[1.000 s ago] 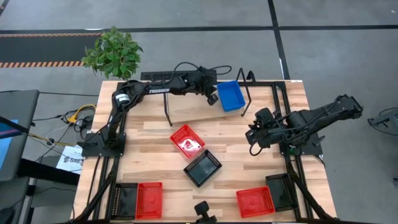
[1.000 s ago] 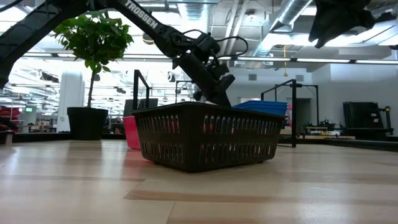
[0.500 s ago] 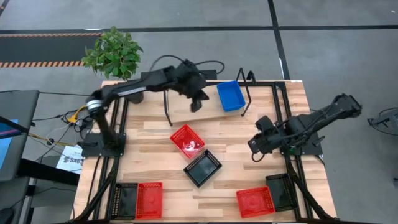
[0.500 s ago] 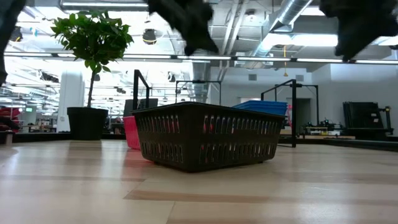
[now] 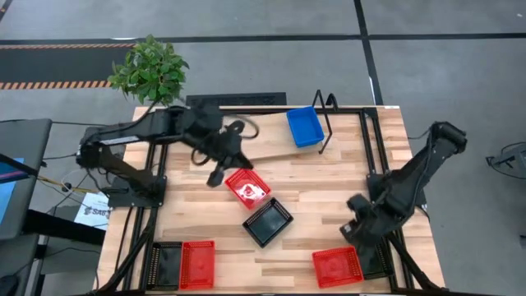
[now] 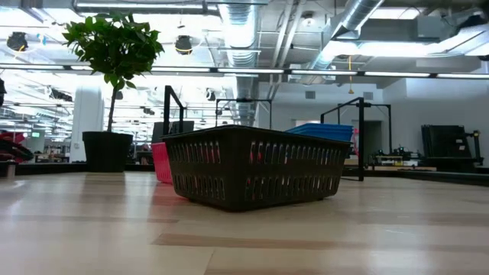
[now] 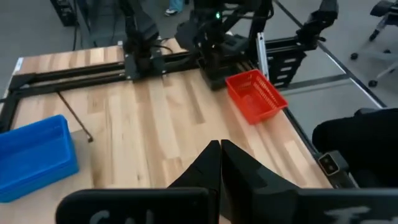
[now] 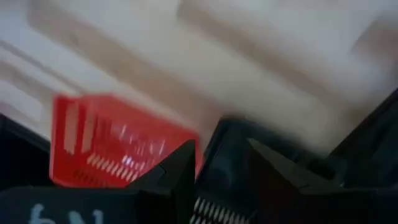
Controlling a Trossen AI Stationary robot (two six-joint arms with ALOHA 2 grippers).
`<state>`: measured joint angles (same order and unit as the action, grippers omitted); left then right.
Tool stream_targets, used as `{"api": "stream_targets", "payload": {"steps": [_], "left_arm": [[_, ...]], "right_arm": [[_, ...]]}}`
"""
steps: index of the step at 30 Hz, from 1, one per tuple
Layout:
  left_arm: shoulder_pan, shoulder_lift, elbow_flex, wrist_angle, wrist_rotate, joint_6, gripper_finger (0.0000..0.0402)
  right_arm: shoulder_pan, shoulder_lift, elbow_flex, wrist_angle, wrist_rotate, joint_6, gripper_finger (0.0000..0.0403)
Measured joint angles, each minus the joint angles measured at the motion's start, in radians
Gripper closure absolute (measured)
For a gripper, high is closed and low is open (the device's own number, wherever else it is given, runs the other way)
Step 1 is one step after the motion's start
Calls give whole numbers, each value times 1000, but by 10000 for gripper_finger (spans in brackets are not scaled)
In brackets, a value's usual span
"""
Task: Stack baskets on shelf by color
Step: Move the black bin from the bottom right to the center table
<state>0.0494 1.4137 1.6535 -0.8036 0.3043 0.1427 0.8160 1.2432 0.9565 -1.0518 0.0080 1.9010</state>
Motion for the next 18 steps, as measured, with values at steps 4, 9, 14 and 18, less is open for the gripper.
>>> {"api": "stream_targets", "payload": {"steps": [4,9,14,18], "left_arm": [[-91,-40,0,-18,-100,-14,401],[-163,-79,0,-24,-215,-48,401],[-196,-99,0,-23,-280,-56,401],[-202,-107,0,-25,-295,-70,401]], "right_arm": [[54,111,0,88,-85,99,253],[55,255,0,139,-180,126,267],[-23,354,0,116,-179,35,277],[-144,398,0,125,-95,-135,280]]}}
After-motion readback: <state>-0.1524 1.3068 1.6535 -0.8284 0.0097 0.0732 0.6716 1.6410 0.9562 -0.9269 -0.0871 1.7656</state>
